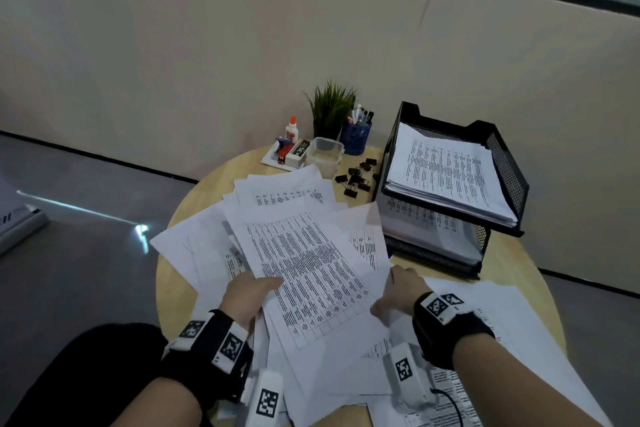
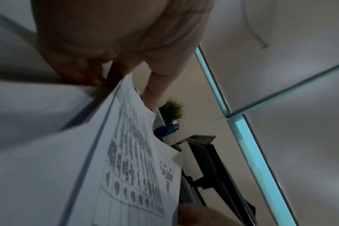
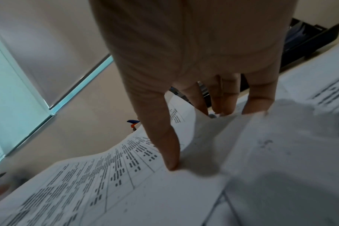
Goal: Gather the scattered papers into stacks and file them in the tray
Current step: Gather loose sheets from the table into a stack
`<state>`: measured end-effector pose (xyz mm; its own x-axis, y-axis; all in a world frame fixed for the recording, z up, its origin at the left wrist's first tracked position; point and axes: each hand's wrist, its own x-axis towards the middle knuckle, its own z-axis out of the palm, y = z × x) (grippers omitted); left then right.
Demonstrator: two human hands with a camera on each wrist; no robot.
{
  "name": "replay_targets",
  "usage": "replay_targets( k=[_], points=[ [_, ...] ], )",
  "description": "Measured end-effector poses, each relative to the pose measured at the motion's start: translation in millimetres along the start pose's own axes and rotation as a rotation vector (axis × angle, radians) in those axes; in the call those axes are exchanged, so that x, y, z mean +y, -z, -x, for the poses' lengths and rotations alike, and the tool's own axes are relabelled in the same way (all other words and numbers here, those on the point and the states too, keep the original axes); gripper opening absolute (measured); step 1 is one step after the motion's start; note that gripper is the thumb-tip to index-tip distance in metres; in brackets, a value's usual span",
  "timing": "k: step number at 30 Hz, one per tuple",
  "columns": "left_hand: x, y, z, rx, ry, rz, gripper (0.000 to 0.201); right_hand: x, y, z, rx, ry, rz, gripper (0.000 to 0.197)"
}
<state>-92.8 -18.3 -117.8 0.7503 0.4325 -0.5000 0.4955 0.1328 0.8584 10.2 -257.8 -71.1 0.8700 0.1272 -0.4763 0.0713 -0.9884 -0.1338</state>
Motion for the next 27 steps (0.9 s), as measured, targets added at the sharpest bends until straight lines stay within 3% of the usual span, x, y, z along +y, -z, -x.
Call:
replay_targets(
  k=[2, 5, 7, 9, 12, 13, 19, 22, 23, 25, 27],
  points=[
    [0, -4, 4, 0.080, -0.034, -0.197, 0.074, 0, -2, 3, -0.037, 0.029, -0.044, 0.065],
    [3, -9, 16, 0.091, -0.047, -0.329, 0.086, 1, -5, 8, -0.052, 0.084, -0.157, 0.039],
    [0, -10, 16, 0.069, -0.062, -0.301, 0.090, 1, -8, 10, -0.060, 0.101, -0.223, 0.042],
    [-5, -10, 12, 0.048, -0.117, -0.202, 0.077, -1, -10, 12, -0.054, 0.115, -0.225, 0.046],
    [2, -10, 25, 0.001, -0.185, -0.089, 0.025, -5, -12, 14, -0.054, 0.129, -0.181, 0.042],
    [3, -11, 25, -0.017, -0.207, -0.077, 0.021, -6, -13, 15, -0.046, 0.130, -0.160, 0.040],
    [0, -16, 29, -0.019, -0.316, -0.235, 0.022, -1, -19, 16, -0.007, 0.137, -0.207, 0.045],
    [1, -20, 33, 0.006, -0.355, -0.116, 0.074, 4, -21, 16, 0.003, 0.161, -0.333, 0.035],
    [2, -20, 32, 0.047, -0.346, -0.050, 0.082, 6, -22, 17, 0.006, 0.169, -0.381, 0.029],
    [4, -15, 30, 0.095, -0.293, 0.040, 0.068, 10, -24, 18, 0.008, 0.154, -0.517, 0.016],
    [8, -10, 31, 0.003, -0.190, 0.079, 0.040, 13, -26, 21, 0.006, 0.132, -0.629, 0.006]
  ],
)
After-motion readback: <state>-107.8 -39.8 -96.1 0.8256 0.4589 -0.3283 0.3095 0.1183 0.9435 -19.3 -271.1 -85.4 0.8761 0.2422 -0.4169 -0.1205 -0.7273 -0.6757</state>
